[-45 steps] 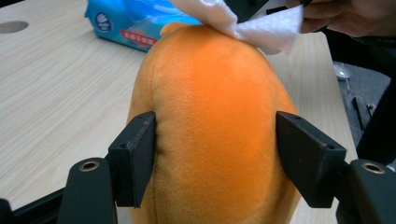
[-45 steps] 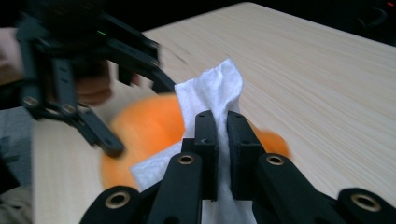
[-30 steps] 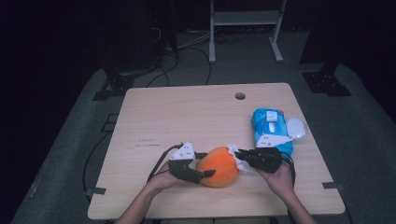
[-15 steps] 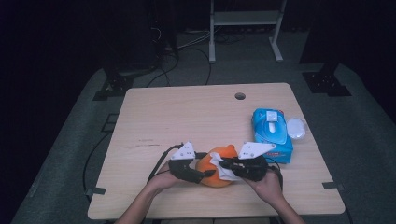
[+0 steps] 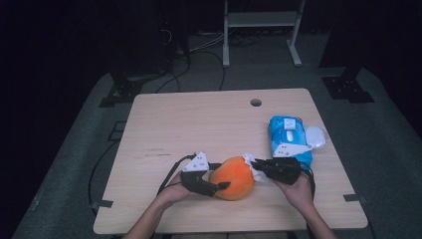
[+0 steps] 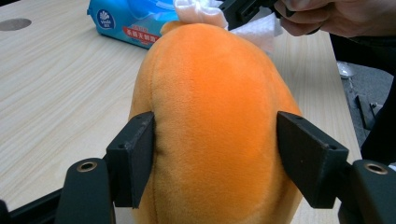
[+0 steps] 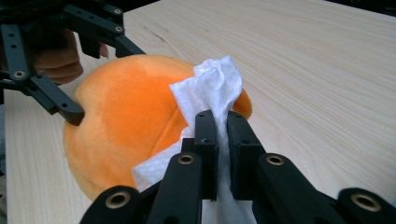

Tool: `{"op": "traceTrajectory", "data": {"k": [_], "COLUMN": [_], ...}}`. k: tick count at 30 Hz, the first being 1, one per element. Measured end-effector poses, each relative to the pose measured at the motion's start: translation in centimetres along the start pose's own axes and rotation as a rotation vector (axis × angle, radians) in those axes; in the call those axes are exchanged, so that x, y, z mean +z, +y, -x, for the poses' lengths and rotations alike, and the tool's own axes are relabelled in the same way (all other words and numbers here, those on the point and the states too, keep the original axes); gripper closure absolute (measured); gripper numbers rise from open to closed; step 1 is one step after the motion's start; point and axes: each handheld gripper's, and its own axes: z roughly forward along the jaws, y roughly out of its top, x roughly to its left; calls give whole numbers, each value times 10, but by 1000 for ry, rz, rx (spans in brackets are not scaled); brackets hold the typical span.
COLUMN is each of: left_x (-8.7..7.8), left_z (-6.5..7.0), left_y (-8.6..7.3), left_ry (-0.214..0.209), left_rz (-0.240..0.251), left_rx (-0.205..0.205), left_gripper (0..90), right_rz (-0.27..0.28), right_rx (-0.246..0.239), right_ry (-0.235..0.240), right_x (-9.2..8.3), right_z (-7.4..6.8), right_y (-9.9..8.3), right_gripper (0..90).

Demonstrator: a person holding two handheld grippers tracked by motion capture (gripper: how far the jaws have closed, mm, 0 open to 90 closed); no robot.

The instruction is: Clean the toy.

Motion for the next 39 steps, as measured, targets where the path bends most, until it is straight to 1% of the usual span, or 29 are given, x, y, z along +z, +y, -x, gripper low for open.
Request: {"op": "traceTrajectory", "data": {"k": [5, 10, 12, 13, 15, 17, 19, 21, 23, 29, 30, 31, 33, 36, 39], "left_x": [0, 0, 0, 0, 0, 1, 0, 0, 0, 1, 1, 2, 2, 3, 6], "left_z": [1, 2, 2, 2, 2, 3, 3, 3, 4, 5, 5, 6, 7, 11, 16], "left_y": [0, 0, 0, 0, 0, 1, 1, 1, 1, 3, 3, 3, 4, 6, 9], "left_ry": [1, -1, -3, -4, -6, -6, -6, -5, -7, -6, -6, -5, -7, -9, -21], "left_rz": [-4, -3, -2, -1, -2, 0, -1, -1, -4, -6, -7, -10, -15, -19, -18], "left_rx": [7, 10, 10, 10, 13, 15, 17, 19, 22, 27, 29, 32, 43, 58, 89], "left_gripper": [307, 306, 304, 304, 303, 302, 302, 302, 303, 303, 303, 303, 302, 301, 300], "right_rz": [-21, -29, -23, -14, 12, 29, 33, 24, 21, -13, -12, -10, -5, 19, 49], "right_rx": [15, 9, -1, -4, -9, -29, -52, -69, -54, -4, 5, 8, -12, -36, -54], "right_ry": [-14, -24, -24, -16, 13, 35, 49, 43, 48, 14, 17, 16, 8, 21, 49], "right_x": [0, -1, -2, -2, -4, -5, -5, -4, -4, -5, -5, -5, -4, -4, -4], "right_z": [4, 6, 3, 1, -4, -12, -18, -20, -16, 0, 1, 1, -3, -11, -21], "right_y": [-2, -2, 0, 1, 5, 9, 12, 13, 10, 0, 0, 1, 5, 13, 21], "right_gripper": [832, 832, 832, 832, 832, 831, 831, 831, 832, 831, 831, 831, 831, 832, 831]}}
